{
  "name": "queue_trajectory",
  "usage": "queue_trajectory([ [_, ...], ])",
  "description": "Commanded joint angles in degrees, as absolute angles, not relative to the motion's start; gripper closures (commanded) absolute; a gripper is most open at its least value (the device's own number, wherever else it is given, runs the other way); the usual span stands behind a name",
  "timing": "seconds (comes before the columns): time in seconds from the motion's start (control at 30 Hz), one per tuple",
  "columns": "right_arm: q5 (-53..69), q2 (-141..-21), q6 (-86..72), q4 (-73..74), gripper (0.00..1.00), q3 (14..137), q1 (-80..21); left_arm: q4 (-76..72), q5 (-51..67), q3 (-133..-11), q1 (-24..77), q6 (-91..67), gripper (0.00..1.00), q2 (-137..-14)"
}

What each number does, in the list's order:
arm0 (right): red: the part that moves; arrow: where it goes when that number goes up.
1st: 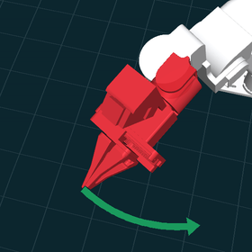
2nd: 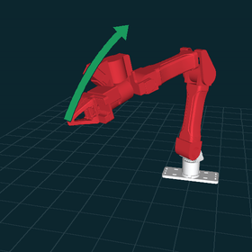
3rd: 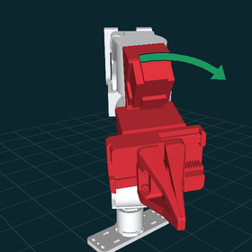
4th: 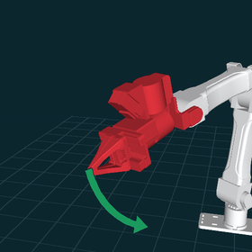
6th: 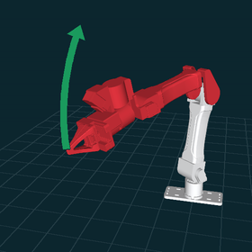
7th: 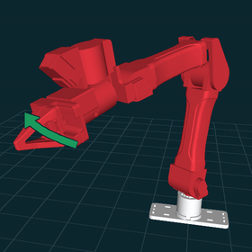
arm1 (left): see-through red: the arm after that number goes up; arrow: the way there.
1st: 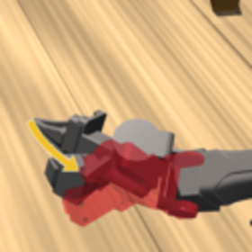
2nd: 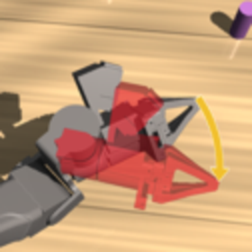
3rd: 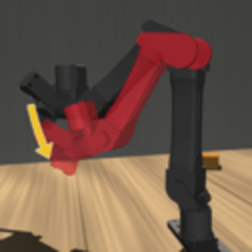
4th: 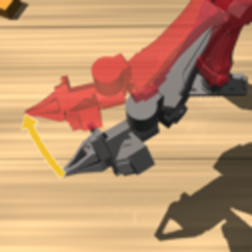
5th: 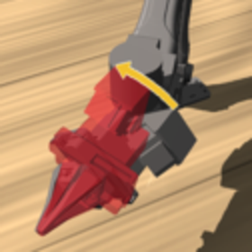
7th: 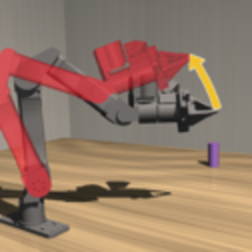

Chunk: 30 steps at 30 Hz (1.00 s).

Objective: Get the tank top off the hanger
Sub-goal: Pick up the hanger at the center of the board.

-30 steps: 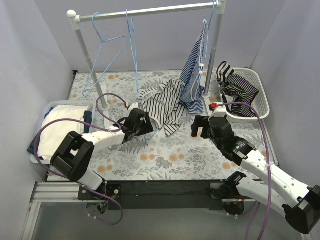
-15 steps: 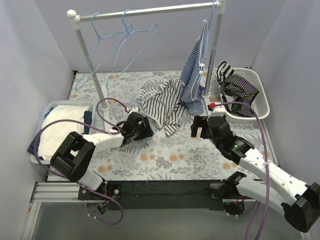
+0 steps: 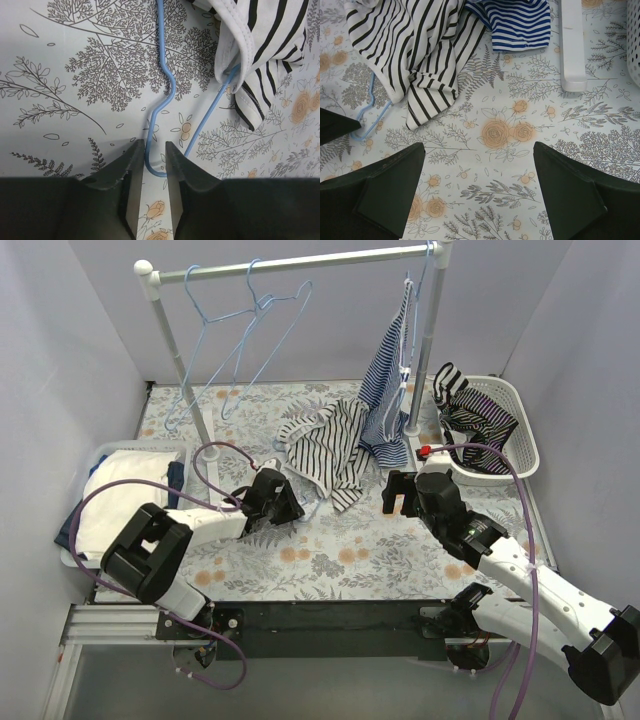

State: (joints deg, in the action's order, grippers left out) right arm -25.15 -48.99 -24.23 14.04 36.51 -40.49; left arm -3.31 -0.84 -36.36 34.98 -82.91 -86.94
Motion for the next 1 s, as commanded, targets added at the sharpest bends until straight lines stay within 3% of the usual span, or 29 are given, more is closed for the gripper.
queue_trajectory([
  [0.0, -25.1, -48.7, -24.4, 13.3, 0.01, 35.9, -40.1, -4.5, -0.1, -35.2, 34.7, -83.8, 0.79, -87.4],
  [0.27, -24.9, -48.7, -24.4, 13.2, 0.01, 35.9, -40.1, -4.7, 1.6, -36.6, 34.7, -83.6, 0.93, -89.1],
  [0.33, -24.7, -48.5, -24.4, 13.2, 0.01, 35.9, -40.1, -4.4, 1.5, -37.2, 34.7, -83.2, 1.0, -89.6],
  [0.6, -21.6, -49.5, -23.1, 13.2, 0.01, 36.6, -40.1, -0.6, -2.5, -38.8, 34.7, -80.4, 1.0, -86.8],
  [0.97, -3.8, -58.7, -25.9, 7.6, 0.01, 39.5, -40.2, 14.8, -15.6, -43.9, 35.4, -71.1, 1.0, -67.2],
])
